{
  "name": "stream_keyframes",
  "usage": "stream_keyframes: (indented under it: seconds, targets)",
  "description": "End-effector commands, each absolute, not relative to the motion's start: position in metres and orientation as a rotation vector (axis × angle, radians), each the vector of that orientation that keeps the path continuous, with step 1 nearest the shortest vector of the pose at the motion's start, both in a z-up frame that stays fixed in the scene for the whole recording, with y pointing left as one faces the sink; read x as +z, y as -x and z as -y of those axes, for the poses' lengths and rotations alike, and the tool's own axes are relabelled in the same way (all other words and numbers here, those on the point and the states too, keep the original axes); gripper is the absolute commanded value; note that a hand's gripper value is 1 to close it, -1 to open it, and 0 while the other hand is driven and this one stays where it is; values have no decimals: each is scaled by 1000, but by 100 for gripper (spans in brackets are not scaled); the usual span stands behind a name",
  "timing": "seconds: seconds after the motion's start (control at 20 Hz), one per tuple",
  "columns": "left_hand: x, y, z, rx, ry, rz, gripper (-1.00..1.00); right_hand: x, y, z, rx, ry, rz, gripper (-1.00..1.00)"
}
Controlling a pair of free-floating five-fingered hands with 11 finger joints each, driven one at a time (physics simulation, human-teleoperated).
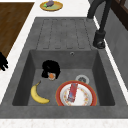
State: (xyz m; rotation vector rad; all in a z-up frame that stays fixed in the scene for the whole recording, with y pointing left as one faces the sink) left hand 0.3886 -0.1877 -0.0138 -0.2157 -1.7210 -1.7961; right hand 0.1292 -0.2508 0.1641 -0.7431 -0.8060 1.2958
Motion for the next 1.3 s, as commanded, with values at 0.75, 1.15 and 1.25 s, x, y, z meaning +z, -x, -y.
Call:
stream_keyframes:
  seconds: [0.75,1.15,1.25]
  targets:
    - [78,-472,232,-1806,218,1718,100,164,-129,251,1296,743,806,0]
    - [73,-537,271,-1791,202,1717,100,164,-129,251,1296,743,806,0]
    - [71,-552,281,-1791,201,1717,100,164,-129,251,1296,743,806,0]
